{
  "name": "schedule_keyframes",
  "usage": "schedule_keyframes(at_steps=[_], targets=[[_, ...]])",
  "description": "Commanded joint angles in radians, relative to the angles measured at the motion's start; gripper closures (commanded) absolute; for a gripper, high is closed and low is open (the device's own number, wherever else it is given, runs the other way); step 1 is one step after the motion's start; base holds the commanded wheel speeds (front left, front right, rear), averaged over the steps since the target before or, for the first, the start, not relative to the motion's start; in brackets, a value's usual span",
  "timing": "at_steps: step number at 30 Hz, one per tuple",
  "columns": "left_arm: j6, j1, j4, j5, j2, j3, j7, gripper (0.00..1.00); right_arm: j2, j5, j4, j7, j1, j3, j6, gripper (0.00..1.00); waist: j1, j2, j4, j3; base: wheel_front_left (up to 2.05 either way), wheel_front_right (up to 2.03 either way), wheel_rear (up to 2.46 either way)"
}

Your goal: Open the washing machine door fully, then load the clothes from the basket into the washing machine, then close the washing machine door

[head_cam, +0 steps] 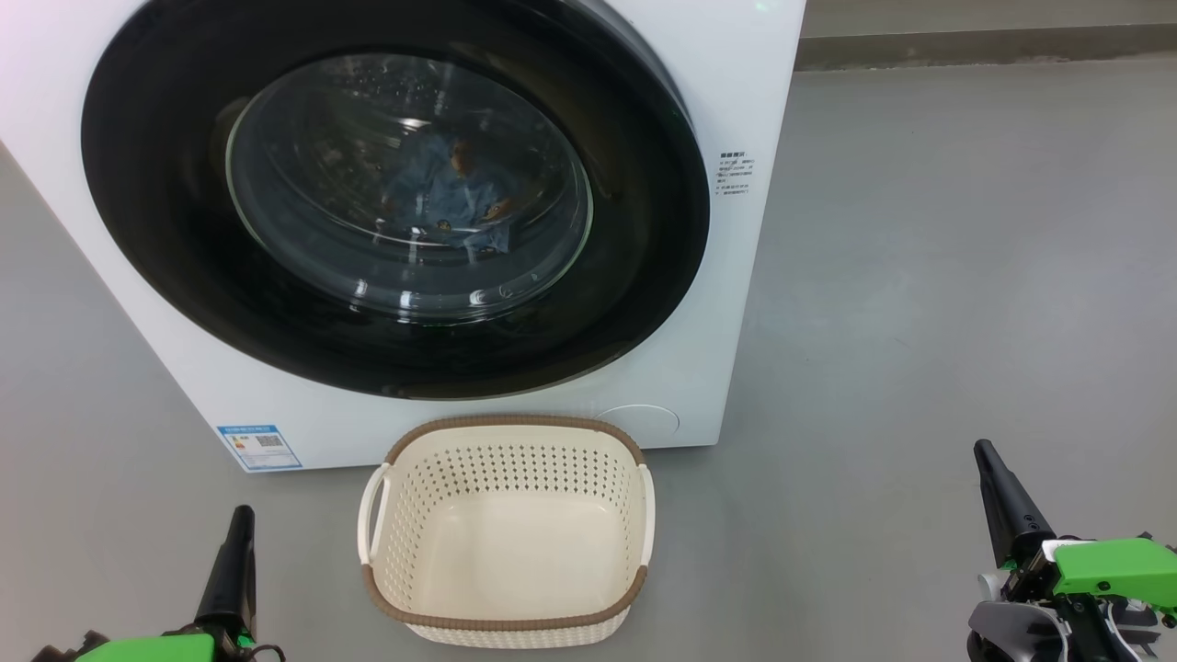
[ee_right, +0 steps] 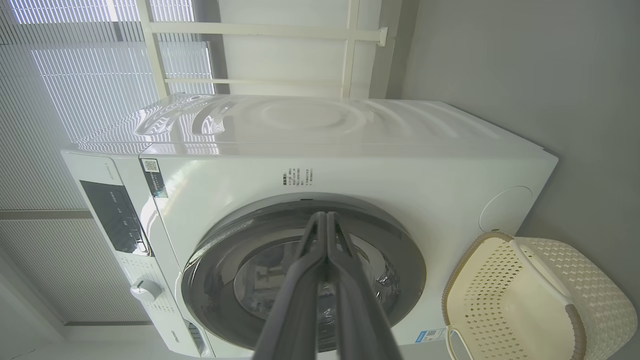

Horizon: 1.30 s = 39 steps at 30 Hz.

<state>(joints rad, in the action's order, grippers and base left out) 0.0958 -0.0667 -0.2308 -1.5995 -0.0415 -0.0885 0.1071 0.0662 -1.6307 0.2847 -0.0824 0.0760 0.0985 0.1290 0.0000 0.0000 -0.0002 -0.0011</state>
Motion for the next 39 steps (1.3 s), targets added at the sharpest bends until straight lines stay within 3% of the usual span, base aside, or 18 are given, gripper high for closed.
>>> schedule_keyframes(at_steps=[1, 39], targets=[[0.001, -0.043, 0.018, -0.008, -0.009, -0.027, 0.006, 1.0, 0.015, -0.012, -0.031, 0.001, 0.043, -0.024, 0.002, 1.0, 0.0, 0.0, 0.0, 0.0, 0.0, 0.0, 0.0], [0.001, -0.043, 0.018, -0.008, -0.009, -0.027, 0.006, 1.0, 0.018, -0.017, -0.032, 0.005, 0.043, -0.029, 0.002, 1.0, 0.0, 0.0, 0.0, 0.0, 0.0, 0.0, 0.0]])
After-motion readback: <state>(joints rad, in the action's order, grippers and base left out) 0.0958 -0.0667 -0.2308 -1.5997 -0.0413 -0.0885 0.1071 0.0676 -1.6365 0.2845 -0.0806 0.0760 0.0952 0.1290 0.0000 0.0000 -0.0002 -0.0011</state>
